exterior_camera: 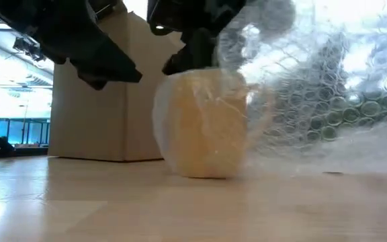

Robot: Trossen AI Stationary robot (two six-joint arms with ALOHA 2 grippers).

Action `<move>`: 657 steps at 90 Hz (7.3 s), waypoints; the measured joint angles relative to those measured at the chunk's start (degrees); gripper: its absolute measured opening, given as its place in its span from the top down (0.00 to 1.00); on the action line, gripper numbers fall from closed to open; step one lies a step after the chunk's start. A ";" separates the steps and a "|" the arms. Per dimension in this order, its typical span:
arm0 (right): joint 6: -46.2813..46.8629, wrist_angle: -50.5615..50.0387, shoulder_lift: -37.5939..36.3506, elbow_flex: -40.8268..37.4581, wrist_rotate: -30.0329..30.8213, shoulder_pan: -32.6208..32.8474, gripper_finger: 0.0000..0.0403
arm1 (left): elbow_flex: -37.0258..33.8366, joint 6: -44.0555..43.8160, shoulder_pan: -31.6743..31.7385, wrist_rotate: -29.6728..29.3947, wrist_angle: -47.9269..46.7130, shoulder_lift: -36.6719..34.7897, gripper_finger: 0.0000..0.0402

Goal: Wrap mug
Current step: Wrap the yellow mug with the bubble wrap

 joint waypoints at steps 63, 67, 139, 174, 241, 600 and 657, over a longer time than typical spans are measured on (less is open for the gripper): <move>1.72 -3.36 -1.29 0.18 3.10 -0.91 1.00 | 0.00 17.31 0.37 -8.97 17.08 6.92 0.73; 2.28 -4.32 -2.24 0.17 3.18 -0.92 1.00 | 0.02 18.04 0.37 -9.06 17.24 6.92 0.73; 3.59 -4.59 4.28 0.83 2.33 -0.89 1.00 | 0.04 16.45 0.19 -8.85 15.58 6.79 0.73; 4.60 -8.25 -1.06 0.06 2.23 -1.33 1.00 | 0.07 16.69 0.19 -8.68 13.29 6.45 0.73; 8.01 -9.37 3.05 0.13 0.94 -1.60 1.00 | 0.10 12.31 0.21 -7.34 9.50 4.56 0.73; -2.83 -35.37 1.93 25.38 22.70 28.34 0.99 | 56.47 18.72 6.18 41.31 -56.02 29.56 0.81; -55.39 -22.58 -0.50 26.49 49.58 2.27 0.99 | 34.48 -27.10 -16.07 6.31 -62.23 1.56 0.86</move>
